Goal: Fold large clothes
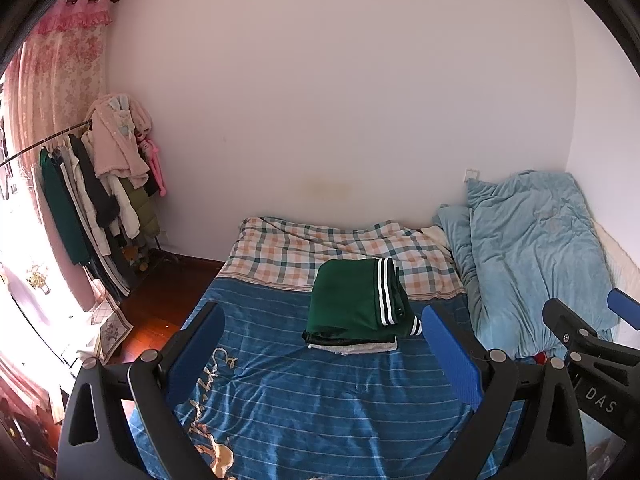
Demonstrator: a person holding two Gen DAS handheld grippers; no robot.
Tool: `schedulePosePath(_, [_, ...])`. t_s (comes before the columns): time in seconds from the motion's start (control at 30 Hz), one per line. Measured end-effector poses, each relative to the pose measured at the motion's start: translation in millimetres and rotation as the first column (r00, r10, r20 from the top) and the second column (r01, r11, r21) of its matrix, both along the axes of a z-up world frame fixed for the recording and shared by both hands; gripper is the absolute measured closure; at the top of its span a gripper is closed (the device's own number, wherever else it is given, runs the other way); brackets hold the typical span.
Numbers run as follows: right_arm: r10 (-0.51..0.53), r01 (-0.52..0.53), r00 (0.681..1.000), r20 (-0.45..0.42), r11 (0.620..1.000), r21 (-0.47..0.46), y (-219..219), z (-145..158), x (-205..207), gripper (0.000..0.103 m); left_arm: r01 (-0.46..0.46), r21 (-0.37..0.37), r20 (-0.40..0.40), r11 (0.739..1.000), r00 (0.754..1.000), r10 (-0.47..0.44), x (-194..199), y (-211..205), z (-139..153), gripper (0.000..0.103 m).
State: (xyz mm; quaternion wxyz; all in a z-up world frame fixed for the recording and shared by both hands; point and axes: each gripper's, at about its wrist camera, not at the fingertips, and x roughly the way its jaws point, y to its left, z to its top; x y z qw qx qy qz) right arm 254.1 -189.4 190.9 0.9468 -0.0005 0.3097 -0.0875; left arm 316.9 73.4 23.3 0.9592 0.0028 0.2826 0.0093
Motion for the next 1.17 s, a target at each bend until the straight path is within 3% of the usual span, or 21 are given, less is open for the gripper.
schedulePosePath(1.17, [0.008, -0.008, 1.000, 0.001, 1.000, 0.001, 1.5, 0.4, -0.1, 0.003, -0.014, 0.003, 0.015, 1.000, 1.000, 0.013, -5.1, 0.3, 4.4, 0.002])
